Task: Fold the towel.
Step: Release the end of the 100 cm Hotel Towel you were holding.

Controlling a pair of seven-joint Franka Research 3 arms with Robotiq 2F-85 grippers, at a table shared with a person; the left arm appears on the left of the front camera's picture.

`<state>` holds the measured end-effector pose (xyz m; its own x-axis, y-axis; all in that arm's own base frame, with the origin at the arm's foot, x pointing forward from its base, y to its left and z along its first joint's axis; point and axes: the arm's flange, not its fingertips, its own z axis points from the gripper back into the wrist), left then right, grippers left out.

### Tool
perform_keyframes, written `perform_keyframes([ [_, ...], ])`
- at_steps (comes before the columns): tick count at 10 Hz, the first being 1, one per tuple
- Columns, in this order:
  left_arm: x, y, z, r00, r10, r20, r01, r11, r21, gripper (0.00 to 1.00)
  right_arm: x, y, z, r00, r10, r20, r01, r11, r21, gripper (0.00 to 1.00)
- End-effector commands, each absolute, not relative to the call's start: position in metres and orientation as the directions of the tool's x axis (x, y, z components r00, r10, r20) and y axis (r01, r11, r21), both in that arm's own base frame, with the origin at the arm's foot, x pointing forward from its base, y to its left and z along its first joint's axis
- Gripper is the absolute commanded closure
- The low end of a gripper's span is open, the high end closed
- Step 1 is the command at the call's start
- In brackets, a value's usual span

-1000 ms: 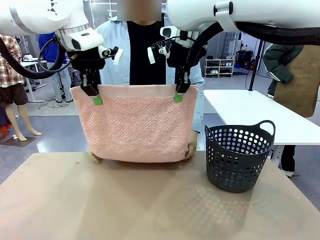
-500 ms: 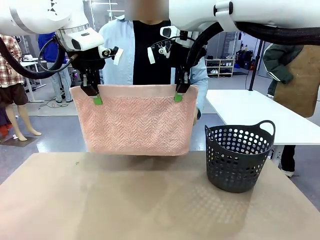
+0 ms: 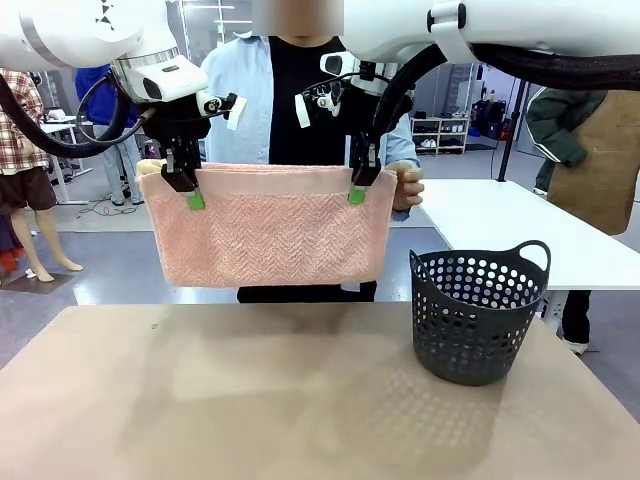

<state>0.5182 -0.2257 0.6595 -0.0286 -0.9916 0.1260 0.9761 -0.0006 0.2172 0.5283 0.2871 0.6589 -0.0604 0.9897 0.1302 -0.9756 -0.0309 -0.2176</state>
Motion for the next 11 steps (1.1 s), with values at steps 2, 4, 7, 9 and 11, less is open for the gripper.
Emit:
perform_keyframes([
  [2,0.5184,-0.225,0.6598,-0.023,-0.992,0.127,0.976,0.005,0.217,1.0,0.5281,0.2866,0.6601,-0.06,0.99,0.125,-0.974,-0.031,-0.223,1.0],
  [4,0.5184,-0.225,0.6598,-0.023,-0.992,0.127,0.976,0.005,0.217,1.0,0.5281,0.2866,0.6601,-0.06,0.99,0.125,-0.974,-0.031,-0.223,1.0],
  [7,0.5184,-0.225,0.6598,-0.023,-0.992,0.127,0.976,0.005,0.217,1.0,0.5281,0.2866,0.6601,-0.06,0.99,0.125,-0.974,-0.031,-0.223,1.0],
  [9,0.5184,-0.225,0.6598,-0.023,-0.992,0.127,0.976,0.005,0.217,1.0,0.5281,0.2866,0.6601,-0.06,0.99,0.125,-0.974,-0.031,-0.223,1.0],
  [11,0.5184,-0.225,0.6598,-0.023,-0.992,0.127,0.976,0.005,0.217,1.0,0.5281,0.2866,0.6601,-0.06,0.99,0.125,-0.974,-0.031,-0.223,1.0],
])
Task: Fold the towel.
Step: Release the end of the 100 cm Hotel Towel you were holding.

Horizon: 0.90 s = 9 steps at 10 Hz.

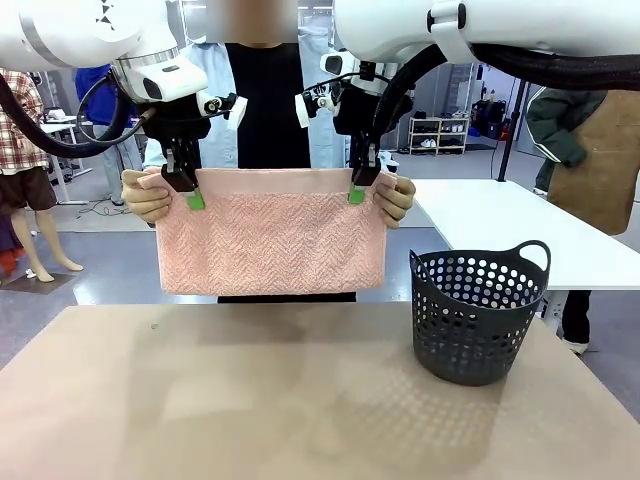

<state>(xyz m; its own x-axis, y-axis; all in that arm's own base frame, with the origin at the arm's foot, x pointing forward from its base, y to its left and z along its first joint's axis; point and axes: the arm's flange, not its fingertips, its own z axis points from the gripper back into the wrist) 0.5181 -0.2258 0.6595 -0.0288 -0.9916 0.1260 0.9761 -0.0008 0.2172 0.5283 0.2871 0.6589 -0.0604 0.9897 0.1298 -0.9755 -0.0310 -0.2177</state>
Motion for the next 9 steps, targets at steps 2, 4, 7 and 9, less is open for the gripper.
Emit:
perform_keyframes([
  [2,0.518,-0.226,0.66,-0.029,-0.992,0.126,0.976,-0.001,0.217,0.96,0.528,0.287,0.659,-0.06,0.99,0.13,-0.976,-0.031,-0.218,0.95],
  [4,0.518,-0.225,0.662,-0.038,-0.989,0.143,0.975,-0.006,0.224,0.7,0.525,0.283,0.66,-0.058,0.989,0.133,-0.978,-0.029,-0.208,0.67],
  [7,0.515,-0.223,0.671,-0.028,-0.988,0.155,0.97,0.011,0.241,0.19,0.521,0.284,0.668,-0.055,0.99,0.133,-0.974,-0.024,-0.225,0.53],
  [9,0.51,-0.217,0.685,-0.018,-0.983,0.183,0.967,0.029,0.253,0.0,0.516,0.28,0.684,-0.036,0.986,0.16,-0.971,0.003,-0.24,0.25],
])
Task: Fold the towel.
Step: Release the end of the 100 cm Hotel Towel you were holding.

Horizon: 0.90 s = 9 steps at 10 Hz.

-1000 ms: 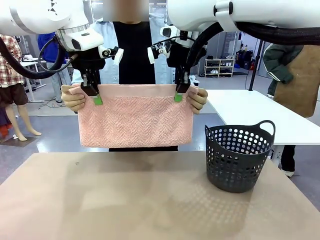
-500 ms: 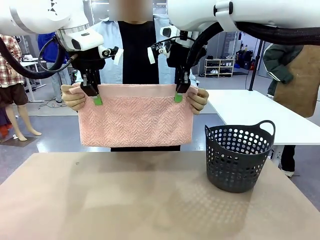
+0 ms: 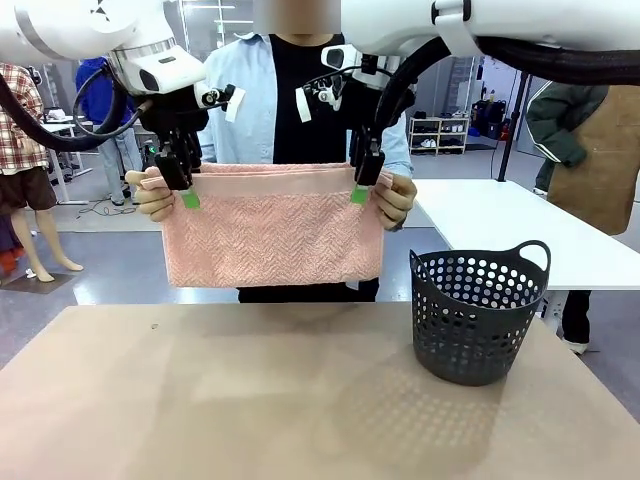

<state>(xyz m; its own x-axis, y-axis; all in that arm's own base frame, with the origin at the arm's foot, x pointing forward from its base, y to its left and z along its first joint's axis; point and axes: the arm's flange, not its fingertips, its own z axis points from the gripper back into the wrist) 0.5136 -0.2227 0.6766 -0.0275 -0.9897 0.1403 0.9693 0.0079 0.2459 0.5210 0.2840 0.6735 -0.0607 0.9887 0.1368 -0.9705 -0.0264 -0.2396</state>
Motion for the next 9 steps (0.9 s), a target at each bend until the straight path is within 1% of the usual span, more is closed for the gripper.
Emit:
perform_keyframes([
  [1,0.503,-0.207,0.705,-0.01,-0.97,0.244,0.957,0.062,0.283,0.0,0.507,0.274,0.701,-0.026,0.98,0.196,-0.962,0.029,-0.271,0.0],
  [2,0.489,-0.195,0.728,0.002,-0.959,0.284,0.949,0.091,0.301,0.0,0.492,0.26,0.722,0.002,0.971,0.239,-0.952,0.075,-0.298,0.25],
  [3,0.477,-0.182,0.744,0.031,-0.943,0.332,0.937,0.144,0.319,0.0,0.479,0.238,0.743,0.029,0.94,0.34,-0.946,0.135,-0.294,0.0],
  [4,0.467,-0.165,0.756,0.093,-0.91,0.405,0.922,0.232,0.31,0.0,0.467,0.209,0.758,0.07,0.918,0.39,-0.952,0.179,-0.248,0.0],
  [5,0.456,-0.143,0.762,0.147,-0.875,0.462,0.903,0.309,0.298,0.0,0.453,0.176,0.768,0.095,0.863,0.497,-0.953,0.222,-0.204,0.0],
  [6,0.443,-0.119,0.764,0.175,-0.845,0.505,0.886,0.358,0.293,0.0,0.436,0.145,0.77,0.161,0.809,0.565,-0.94,0.301,-0.162,0.19],
  [7,0.422,-0.094,0.763,0.2,-0.819,0.538,0.855,0.414,0.313,0.0,0.416,0.111,0.766,0.296,0.722,0.626,-0.876,0.467,-0.124,0.19],
  [8,0.405,-0.071,0.758,0.242,-0.778,0.579,0.818,0.485,0.31,0.0,0.399,0.089,0.756,0.336,0.654,0.678,-0.839,0.535,-0.1,0.19],
  [9,0.39,-0.053,0.751,0.29,-0.74,0.606,0.785,0.547,0.292,0.0,0.382,0.073,0.746,0.348,0.612,0.71,-0.818,0.568,-0.089,0.19],
])
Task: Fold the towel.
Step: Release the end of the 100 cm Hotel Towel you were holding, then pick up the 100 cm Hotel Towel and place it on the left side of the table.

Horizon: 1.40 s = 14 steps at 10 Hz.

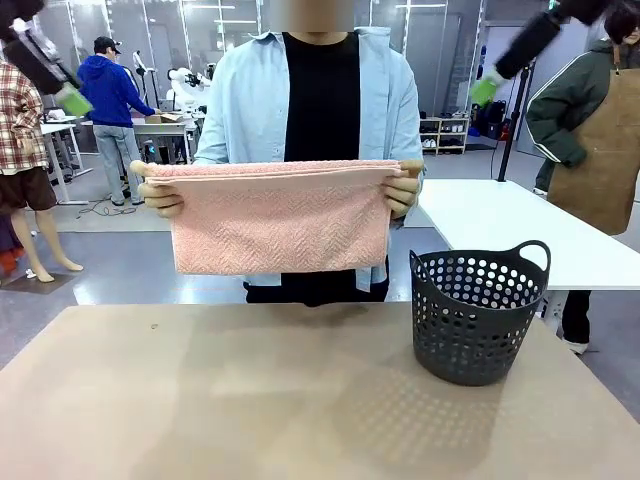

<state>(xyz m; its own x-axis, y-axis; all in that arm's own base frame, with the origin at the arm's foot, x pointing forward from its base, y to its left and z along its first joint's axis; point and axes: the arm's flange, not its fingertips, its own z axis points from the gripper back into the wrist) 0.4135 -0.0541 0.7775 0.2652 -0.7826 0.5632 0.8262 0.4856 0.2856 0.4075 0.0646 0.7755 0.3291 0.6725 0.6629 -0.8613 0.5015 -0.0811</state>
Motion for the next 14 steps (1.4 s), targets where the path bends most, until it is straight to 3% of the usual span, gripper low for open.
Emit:
perform_keyframes([
  [1,0.378,-0.036,0.744,0.319,-0.703,0.636,0.762,0.589,0.27,0.0,0.367,0.058,0.735,0.372,0.568,0.735,-0.787,0.612,-0.075,0.19],
  [5,0.346,0.021,0.721,0.421,-0.583,0.695,0.645,0.731,0.223,0.0,0.337,0.034,0.704,0.466,0.487,0.739,-0.687,0.726,-0.045,0.19],
  [14,0.35,0.029,0.726,0.412,-0.607,0.68,0.682,0.7,0.212,0.0,0.342,0.028,0.705,0.441,0.511,0.738,-0.724,0.689,-0.044,0.19],
])
